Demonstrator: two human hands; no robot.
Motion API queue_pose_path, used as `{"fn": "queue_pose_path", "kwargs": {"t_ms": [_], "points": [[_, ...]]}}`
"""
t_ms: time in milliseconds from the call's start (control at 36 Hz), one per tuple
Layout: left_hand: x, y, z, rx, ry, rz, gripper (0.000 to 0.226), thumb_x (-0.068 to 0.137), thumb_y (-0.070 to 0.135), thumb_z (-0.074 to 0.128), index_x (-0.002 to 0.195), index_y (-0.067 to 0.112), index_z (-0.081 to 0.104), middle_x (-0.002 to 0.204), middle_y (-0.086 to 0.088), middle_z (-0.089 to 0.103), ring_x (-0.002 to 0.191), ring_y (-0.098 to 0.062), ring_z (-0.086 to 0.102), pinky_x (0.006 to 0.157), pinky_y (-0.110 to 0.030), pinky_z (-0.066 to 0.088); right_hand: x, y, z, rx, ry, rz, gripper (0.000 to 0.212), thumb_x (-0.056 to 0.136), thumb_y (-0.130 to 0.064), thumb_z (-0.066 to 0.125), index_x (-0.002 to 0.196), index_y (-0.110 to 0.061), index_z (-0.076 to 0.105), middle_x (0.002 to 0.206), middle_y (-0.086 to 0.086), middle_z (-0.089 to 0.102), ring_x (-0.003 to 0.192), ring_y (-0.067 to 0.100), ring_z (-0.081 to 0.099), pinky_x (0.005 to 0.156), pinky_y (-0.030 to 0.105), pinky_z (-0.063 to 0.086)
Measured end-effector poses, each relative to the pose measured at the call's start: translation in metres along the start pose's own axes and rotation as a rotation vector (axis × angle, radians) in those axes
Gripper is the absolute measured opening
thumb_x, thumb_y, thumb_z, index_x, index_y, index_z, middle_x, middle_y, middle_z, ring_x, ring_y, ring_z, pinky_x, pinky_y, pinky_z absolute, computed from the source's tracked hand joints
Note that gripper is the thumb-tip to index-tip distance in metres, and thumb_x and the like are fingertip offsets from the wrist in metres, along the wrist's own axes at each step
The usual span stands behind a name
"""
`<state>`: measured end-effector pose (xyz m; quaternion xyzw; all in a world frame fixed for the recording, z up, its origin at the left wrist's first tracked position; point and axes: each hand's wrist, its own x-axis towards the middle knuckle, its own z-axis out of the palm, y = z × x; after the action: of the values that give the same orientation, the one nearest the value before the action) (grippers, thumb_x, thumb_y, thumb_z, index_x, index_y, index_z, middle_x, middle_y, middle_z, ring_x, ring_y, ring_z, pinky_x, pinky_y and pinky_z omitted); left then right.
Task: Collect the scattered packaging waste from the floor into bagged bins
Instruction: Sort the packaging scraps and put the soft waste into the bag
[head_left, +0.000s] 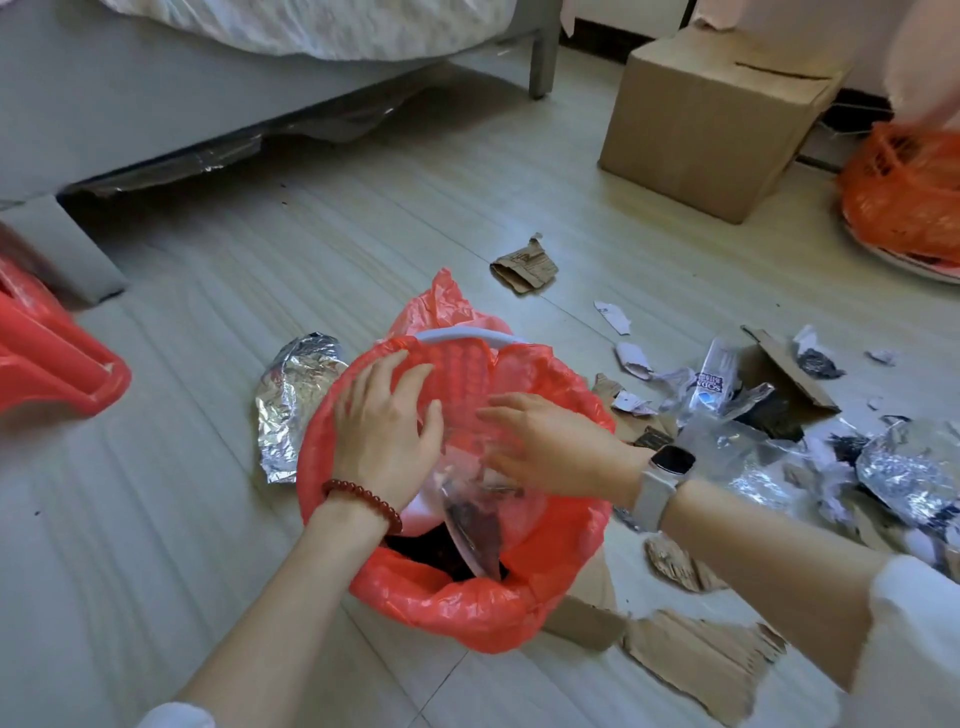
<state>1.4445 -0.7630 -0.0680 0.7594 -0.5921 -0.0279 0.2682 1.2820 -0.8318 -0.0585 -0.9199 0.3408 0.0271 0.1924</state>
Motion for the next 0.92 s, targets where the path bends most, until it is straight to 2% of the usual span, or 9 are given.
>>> {"fn": "queue_pose_path", "kwargs": {"t_ms": [83, 167, 333, 472, 583, 667, 750, 833, 917], "points": [[0.009, 0.036, 0.005, -0.062, 0.001, 0.085, 0.048, 0.077, 0.034, 0.035, 0.108, 0.011, 0.064, 0.115, -0.011, 0.060, 0.106, -0.033, 0.057, 0.089, -0.046, 0.047, -0.032, 0.022, -0.027, 0.089, 0.269, 0.088, 0.034, 0.094, -0.028, 0.045, 0.126, -0.022, 0.054, 0.124, 0.001, 0.058, 0.115, 0.020, 0.053, 0.091, 0.036, 0.046], [0.013, 0.082, 0.017, -0.058, -0.031, 0.241, 0.045, 0.076, 0.032, 0.036, 0.106, 0.014, 0.064, 0.110, -0.007, 0.063, 0.101, -0.030, 0.060, 0.082, -0.041, 0.048, -0.075, 0.062, -0.046, 0.127, 0.410, 0.226, 0.030, 0.094, -0.026, 0.044, 0.119, -0.020, 0.059, 0.113, 0.000, 0.065, 0.104, 0.020, 0.059, 0.087, 0.041, 0.049], [0.002, 0.192, 0.077, -0.079, -0.203, 0.576, 0.036, 0.077, 0.027, 0.042, 0.103, 0.013, 0.063, 0.100, -0.008, 0.065, 0.093, -0.031, 0.062, 0.079, -0.044, 0.051, -0.192, 0.152, -0.053, 0.209, 0.428, 0.519, 0.027, 0.095, -0.021, 0.046, 0.116, -0.015, 0.062, 0.099, -0.002, 0.066, 0.083, 0.010, 0.057, 0.075, 0.027, 0.046], [-0.034, 0.284, 0.142, 0.052, -0.524, 0.742, 0.036, 0.092, 0.026, 0.042, 0.127, 0.018, 0.046, 0.124, -0.004, 0.051, 0.115, -0.024, 0.046, 0.095, -0.037, 0.036, -0.303, 0.216, -0.024, 0.283, 0.474, 0.800, 0.023, 0.093, -0.017, 0.047, 0.107, -0.011, 0.065, 0.099, 0.008, 0.068, 0.090, 0.023, 0.061, 0.080, 0.034, 0.047], [-0.068, 0.338, 0.197, 0.078, -0.763, 0.789, 0.034, 0.093, 0.023, 0.041, 0.127, 0.018, 0.045, 0.126, -0.004, 0.049, 0.113, -0.024, 0.048, 0.092, -0.038, 0.041, -0.385, 0.251, 0.016, 0.334, 0.480, 0.978, 0.023, 0.093, -0.015, 0.048, 0.107, -0.010, 0.066, 0.103, 0.008, 0.069, 0.086, 0.018, 0.059, 0.076, 0.030, 0.044], [-0.096, 0.363, 0.239, 0.063, -0.832, 0.798, 0.036, 0.091, 0.019, 0.044, 0.126, 0.018, 0.046, 0.124, -0.005, 0.050, 0.108, -0.024, 0.049, 0.086, -0.040, 0.045, -0.435, 0.271, 0.054, 0.384, 0.464, 1.080, 0.025, 0.093, -0.015, 0.048, 0.111, -0.010, 0.064, 0.111, 0.007, 0.066, 0.093, 0.018, 0.059, 0.081, 0.028, 0.044], [-0.126, 0.375, 0.277, 0.087, -0.924, 0.781, 0.051, 0.090, 0.028, 0.050, 0.137, 0.022, 0.033, 0.142, -0.003, 0.033, 0.124, -0.025, 0.038, 0.092, -0.042, 0.044, -0.470, 0.282, 0.089, 0.441, 0.497, 1.140, 0.025, 0.092, -0.011, 0.049, 0.112, -0.008, 0.063, 0.112, 0.008, 0.063, 0.098, 0.022, 0.059, 0.084, 0.026, 0.042], [-0.153, 0.377, 0.308, 0.251, -1.010, 0.827, 0.080, 0.085, 0.044, 0.056, 0.145, 0.035, 0.004, 0.155, 0.000, -0.003, 0.141, -0.029, 0.004, 0.107, -0.049, 0.031, -0.492, 0.288, 0.115, 0.395, 0.539, 1.116, 0.023, 0.089, -0.009, 0.054, 0.109, -0.005, 0.064, 0.108, 0.012, 0.064, 0.101, 0.028, 0.058, 0.089, 0.030, 0.040], [-0.170, 0.381, 0.333, 0.385, -1.028, 0.922, 0.095, 0.081, 0.052, 0.058, 0.141, 0.042, -0.014, 0.152, 0.001, -0.026, 0.140, -0.032, -0.019, 0.112, -0.055, 0.012, -0.500, 0.295, 0.130, 0.266, 0.518, 1.053, 0.036, 0.087, -0.032, 0.048, 0.110, -0.009, 0.064, 0.106, 0.011, 0.064, 0.104, 0.029, 0.055, 0.092, 0.035, 0.039]]}}
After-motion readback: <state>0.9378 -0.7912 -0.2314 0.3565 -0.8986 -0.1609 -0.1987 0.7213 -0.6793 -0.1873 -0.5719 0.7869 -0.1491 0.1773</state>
